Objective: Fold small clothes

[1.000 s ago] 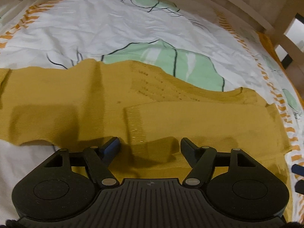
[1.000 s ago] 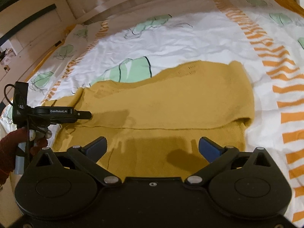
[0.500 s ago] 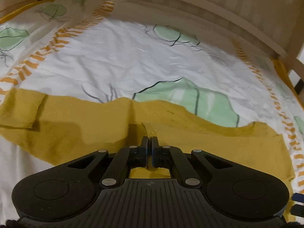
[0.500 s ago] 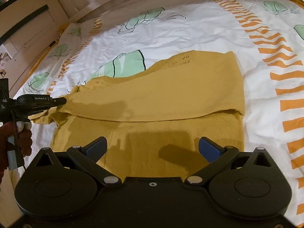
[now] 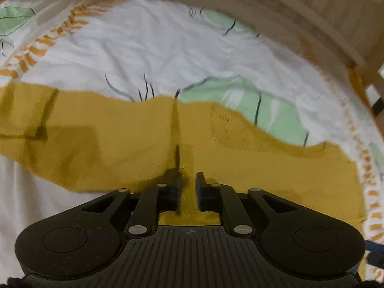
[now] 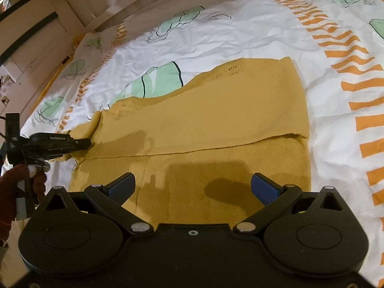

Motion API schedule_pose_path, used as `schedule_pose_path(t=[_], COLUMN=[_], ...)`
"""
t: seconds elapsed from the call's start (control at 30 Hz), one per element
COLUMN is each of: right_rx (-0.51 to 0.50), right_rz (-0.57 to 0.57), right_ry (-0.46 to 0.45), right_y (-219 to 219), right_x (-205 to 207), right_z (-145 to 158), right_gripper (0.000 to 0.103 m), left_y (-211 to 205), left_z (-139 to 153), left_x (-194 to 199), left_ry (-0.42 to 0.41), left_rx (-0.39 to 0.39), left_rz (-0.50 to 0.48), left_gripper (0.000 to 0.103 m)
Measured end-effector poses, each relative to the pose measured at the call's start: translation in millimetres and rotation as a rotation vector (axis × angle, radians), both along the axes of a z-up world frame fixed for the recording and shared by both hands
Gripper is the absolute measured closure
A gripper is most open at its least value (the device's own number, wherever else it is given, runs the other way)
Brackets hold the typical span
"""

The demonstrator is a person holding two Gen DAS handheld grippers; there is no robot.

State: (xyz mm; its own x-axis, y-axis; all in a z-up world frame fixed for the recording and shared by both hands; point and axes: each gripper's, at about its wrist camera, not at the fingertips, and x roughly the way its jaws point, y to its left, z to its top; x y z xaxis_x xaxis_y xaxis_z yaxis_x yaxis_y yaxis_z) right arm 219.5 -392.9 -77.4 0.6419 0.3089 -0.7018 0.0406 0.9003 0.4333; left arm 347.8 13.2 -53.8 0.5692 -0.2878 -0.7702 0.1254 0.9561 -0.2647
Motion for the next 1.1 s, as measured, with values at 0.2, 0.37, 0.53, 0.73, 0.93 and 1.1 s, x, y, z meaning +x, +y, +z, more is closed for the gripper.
schedule_pose_path(t=[0.2,0.37,0.53,0.73,0.93,1.1], right_rx=[0.034,0.053,0.002,0.02,0.054,0.068], right_rz=[-0.001,0.001,-0.021,0.015,0.041,0.037], right_ry=[-0.025,-0.029,-0.03,-0.037,0.018,0.034], right_y=[2.3,11.8,24.3,33.1,34.2,33.6], right_x=[1.1,5.8,9.3,10.3,14.1,14.4], right_z=[0.4,0.3,0.4,-2.1,-9.8,-12.9], right_gripper=[0.0,0.0,0.0,0.0,0.0,0.0], left_y=[40.0,87.1,118.0,119.5,93.6,85.1], left_z=[29.0,32.7,21.7,8.8,-2.0,-24.4], left_x=[0.3,6.4,10.6,13.4,11.7,24.6], left_ry=[-0.122,-0.156,-0.156,-0.157,-0.182,-0.153], left_rx=[0.028,0.129,0.288,0.344,0.389,0.463], left_rz=[0.079,0.222,0.269,0.211,0.079,0.056], left_gripper=[0.071,0.07,0.069,0.069,0.069,0.065])
